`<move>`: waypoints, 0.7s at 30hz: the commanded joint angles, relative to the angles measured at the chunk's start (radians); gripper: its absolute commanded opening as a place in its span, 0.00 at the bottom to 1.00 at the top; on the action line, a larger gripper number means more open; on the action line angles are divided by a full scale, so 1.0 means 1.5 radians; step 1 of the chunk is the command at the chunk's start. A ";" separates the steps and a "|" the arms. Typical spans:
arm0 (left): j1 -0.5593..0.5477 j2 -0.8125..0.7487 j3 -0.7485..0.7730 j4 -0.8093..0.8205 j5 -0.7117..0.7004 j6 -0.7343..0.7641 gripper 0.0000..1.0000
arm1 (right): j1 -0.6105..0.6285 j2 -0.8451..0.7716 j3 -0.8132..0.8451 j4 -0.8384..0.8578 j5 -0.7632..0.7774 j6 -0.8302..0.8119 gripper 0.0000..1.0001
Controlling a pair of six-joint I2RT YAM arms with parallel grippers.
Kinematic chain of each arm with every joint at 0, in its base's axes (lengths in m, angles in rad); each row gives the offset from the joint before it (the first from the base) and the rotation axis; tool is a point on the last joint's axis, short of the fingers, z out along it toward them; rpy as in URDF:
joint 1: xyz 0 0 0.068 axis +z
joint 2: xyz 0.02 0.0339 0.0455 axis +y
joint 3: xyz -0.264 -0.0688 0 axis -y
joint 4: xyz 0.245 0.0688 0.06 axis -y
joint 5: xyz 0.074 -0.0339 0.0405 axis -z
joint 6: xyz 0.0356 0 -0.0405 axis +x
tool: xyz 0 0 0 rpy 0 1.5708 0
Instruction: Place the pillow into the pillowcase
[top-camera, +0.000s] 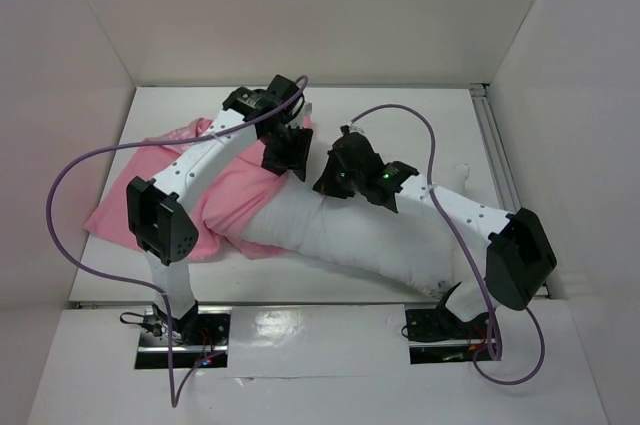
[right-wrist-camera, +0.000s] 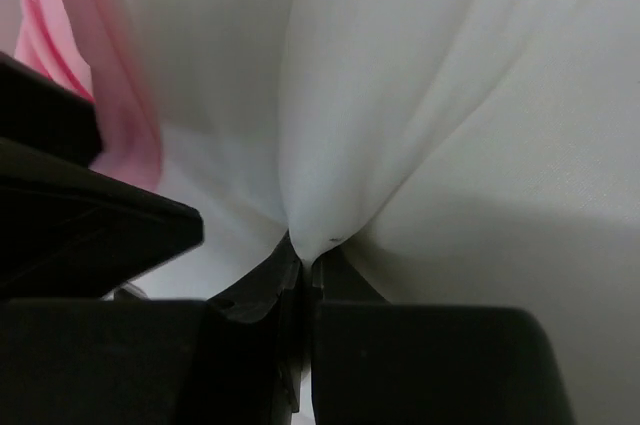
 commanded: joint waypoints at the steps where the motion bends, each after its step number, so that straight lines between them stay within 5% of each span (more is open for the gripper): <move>1: 0.007 -0.023 0.086 0.003 -0.052 0.004 0.71 | 0.044 0.003 -0.013 0.004 -0.006 -0.004 0.00; 3: 0.007 -0.010 0.124 -0.014 -0.068 0.011 0.85 | 0.057 0.003 -0.013 -0.009 0.019 -0.011 0.00; 9: 0.038 0.037 0.225 -0.021 -0.162 -0.025 0.67 | 0.101 0.010 -0.001 -0.041 0.070 -0.024 0.00; 21: 0.082 0.159 0.243 0.006 -0.378 -0.119 0.74 | 0.120 0.010 0.006 -0.055 0.097 -0.024 0.00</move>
